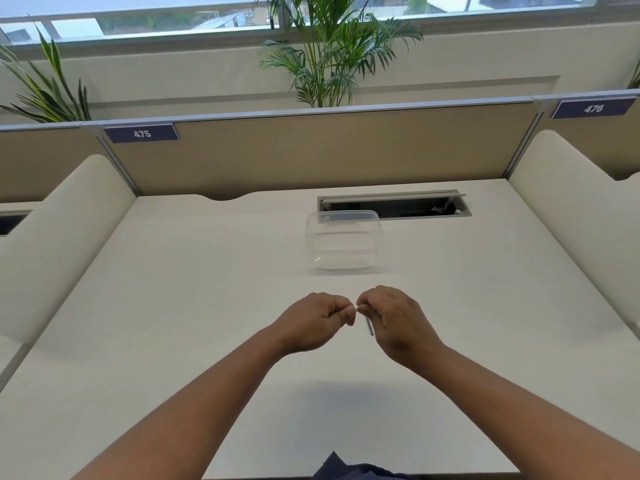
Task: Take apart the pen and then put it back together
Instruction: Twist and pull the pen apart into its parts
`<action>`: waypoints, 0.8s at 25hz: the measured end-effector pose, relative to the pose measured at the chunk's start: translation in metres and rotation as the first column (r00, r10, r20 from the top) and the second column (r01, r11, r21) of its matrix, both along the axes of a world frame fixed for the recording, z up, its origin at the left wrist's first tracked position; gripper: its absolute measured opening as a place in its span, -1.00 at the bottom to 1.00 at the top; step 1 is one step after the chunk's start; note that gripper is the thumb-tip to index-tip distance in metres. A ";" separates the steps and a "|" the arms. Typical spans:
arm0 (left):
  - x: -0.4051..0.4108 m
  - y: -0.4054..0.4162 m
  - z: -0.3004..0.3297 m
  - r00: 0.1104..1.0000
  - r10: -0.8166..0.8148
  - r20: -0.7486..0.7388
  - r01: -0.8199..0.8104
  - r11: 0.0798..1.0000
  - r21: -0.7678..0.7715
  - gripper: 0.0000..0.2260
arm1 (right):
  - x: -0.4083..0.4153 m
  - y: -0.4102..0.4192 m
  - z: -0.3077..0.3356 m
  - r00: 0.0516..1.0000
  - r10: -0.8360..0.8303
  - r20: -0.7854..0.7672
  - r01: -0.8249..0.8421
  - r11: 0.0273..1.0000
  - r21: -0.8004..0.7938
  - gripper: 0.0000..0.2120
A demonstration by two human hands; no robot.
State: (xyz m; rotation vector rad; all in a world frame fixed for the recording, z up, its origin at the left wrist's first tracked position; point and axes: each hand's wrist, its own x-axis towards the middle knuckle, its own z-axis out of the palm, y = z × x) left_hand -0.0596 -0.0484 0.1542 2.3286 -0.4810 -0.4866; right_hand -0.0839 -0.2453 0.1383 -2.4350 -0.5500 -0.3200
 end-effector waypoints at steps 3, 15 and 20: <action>-0.003 -0.003 0.004 0.996 0.001 0.090 -0.011 0.994 0.113 -0.75 | 0.000 0.003 0.000 0.995 -0.061 -0.076 0.063 0.998 0.026 -0.69; 0.007 -0.005 -0.002 1.000 -0.002 0.009 0.002 0.999 0.053 -0.72 | 0.006 -0.003 0.002 0.954 -0.019 -0.298 0.074 0.982 0.173 -0.81; 0.002 -0.008 -0.003 0.995 -0.026 0.100 0.008 0.984 0.180 -0.75 | 0.006 -0.001 0.003 0.764 0.024 -0.645 0.228 0.925 0.305 -0.67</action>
